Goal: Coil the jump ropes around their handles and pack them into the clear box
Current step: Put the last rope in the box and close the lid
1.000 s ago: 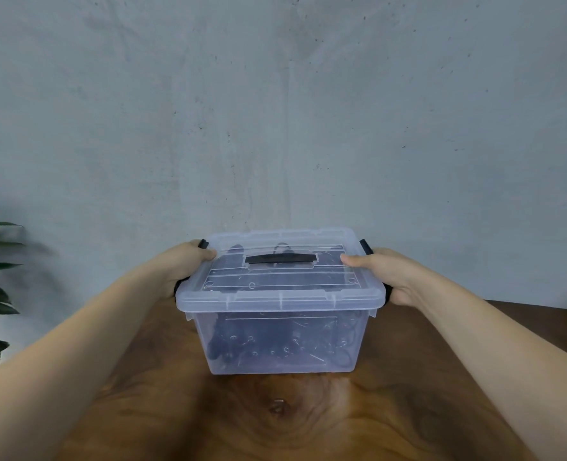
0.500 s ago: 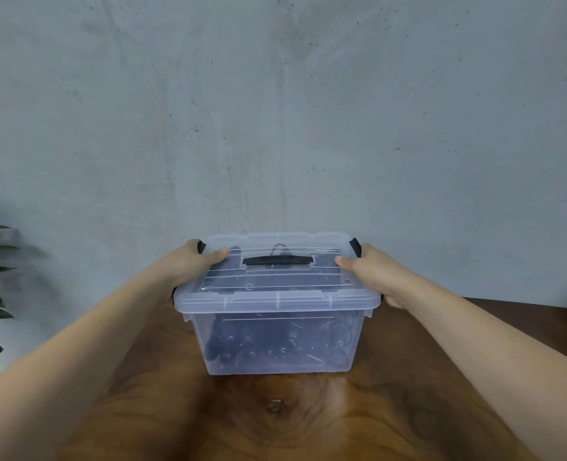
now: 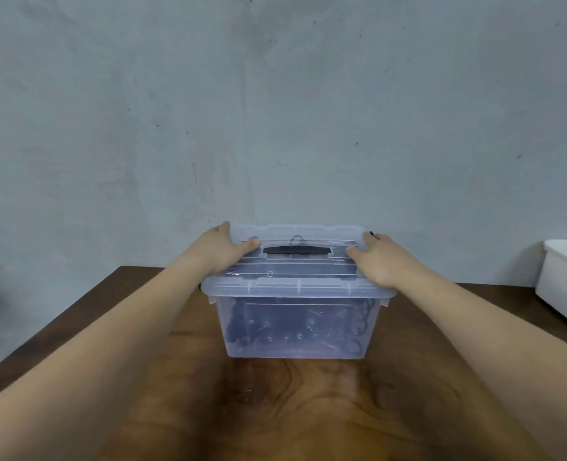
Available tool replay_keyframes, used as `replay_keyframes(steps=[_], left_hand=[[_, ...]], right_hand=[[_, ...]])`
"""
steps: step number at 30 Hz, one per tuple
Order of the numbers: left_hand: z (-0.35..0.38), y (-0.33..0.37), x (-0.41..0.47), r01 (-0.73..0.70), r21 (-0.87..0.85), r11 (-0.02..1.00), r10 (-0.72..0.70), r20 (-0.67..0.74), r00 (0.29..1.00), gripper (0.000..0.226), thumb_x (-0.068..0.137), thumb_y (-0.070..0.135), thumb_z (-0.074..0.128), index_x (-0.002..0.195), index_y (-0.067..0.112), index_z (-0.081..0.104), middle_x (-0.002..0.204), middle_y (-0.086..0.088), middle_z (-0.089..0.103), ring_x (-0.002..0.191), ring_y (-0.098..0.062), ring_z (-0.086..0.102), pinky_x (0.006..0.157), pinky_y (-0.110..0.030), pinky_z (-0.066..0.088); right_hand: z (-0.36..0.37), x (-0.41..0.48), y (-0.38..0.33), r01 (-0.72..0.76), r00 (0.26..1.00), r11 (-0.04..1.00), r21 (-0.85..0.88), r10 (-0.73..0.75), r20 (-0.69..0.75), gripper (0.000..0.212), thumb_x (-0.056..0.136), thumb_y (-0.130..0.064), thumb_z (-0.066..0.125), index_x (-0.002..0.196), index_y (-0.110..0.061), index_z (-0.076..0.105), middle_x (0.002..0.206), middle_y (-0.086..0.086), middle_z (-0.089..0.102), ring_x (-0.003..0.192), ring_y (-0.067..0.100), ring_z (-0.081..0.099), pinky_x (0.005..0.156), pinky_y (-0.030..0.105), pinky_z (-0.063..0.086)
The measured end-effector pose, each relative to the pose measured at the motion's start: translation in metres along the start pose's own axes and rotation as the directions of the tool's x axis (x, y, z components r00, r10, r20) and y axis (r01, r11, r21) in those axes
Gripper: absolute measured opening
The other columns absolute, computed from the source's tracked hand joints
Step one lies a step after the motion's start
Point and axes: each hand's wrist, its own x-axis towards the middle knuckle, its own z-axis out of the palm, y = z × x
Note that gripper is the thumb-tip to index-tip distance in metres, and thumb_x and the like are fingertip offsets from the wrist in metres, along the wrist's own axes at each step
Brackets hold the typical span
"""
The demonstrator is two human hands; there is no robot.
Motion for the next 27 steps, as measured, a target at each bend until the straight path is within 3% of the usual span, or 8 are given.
replay_keyframes(steps=[3, 7, 11, 18, 27], left_hand=[[0.001, 0.001, 0.006, 0.008, 0.086, 0.996, -0.009, 0.010, 1.000, 0.112, 0.090, 0.088, 0.043, 0.168, 0.011, 0.020, 0.174, -0.009, 0.026, 0.158, -0.030, 0.029, 0.126, -0.043, 0.028], [0.001, 0.001, 0.008, -0.003, 0.124, 0.992, 0.002, 0.011, 1.000, 0.106, 0.092, 0.087, 0.042, 0.168, 0.015, 0.024, 0.174, -0.007, 0.027, 0.158, -0.030, 0.029, 0.127, -0.044, 0.027], [0.002, 0.001, 0.016, -0.003, 0.139, 0.990, 0.001, 0.014, 1.000, 0.103, 0.092, 0.087, 0.041, 0.167, 0.019, 0.027, 0.173, -0.007, 0.030, 0.157, -0.030, 0.031, 0.127, -0.045, 0.028], [0.005, 0.007, 0.032, -0.002, 0.157, 0.988, 0.001, 0.007, 1.000, 0.100, 0.092, 0.087, 0.040, 0.167, 0.020, 0.029, 0.171, -0.006, 0.034, 0.155, -0.031, 0.035, 0.124, -0.045, 0.032], [0.008, 0.018, 0.061, -0.014, 0.143, 0.990, 0.013, 0.005, 1.000, 0.097, 0.093, 0.083, 0.045, 0.166, 0.020, 0.033, 0.166, -0.010, 0.043, 0.150, -0.033, 0.043, 0.117, -0.042, 0.037]], right_hand=[[0.000, 0.004, 0.002, -0.002, 1.000, 1.000, 0.006, 0.002, -0.014, 0.065, 0.108, -0.055, 0.035, 0.157, -0.012, 0.040, 0.164, 0.017, 0.035, 0.146, 0.039, 0.042, 0.114, 0.047, 0.041], [0.000, 0.005, 0.000, 0.063, 0.998, 0.995, -0.078, -0.063, -0.004, 0.065, 0.111, -0.053, 0.029, 0.167, -0.021, 0.032, 0.179, 0.009, 0.013, 0.163, 0.032, 0.017, 0.130, 0.048, 0.024], [0.002, 0.015, 0.004, 0.120, 0.993, 0.988, -0.100, -0.119, 0.016, 0.064, 0.113, -0.053, 0.026, 0.169, -0.024, 0.030, 0.180, 0.005, 0.015, 0.166, 0.027, 0.011, 0.133, 0.046, 0.016], [0.002, 0.033, 0.010, 0.110, 0.994, 0.988, -0.109, -0.108, 0.025, 0.071, 0.109, -0.058, 0.021, 0.170, -0.022, 0.026, 0.180, 0.002, 0.013, 0.166, 0.023, 0.008, 0.134, 0.046, 0.016], [-0.004, 0.054, 0.011, 0.083, 0.997, 0.995, -0.062, -0.083, 0.009, 0.065, 0.113, -0.053, 0.029, 0.168, -0.018, 0.033, 0.180, 0.004, 0.015, 0.165, 0.024, 0.014, 0.133, 0.043, 0.017]])
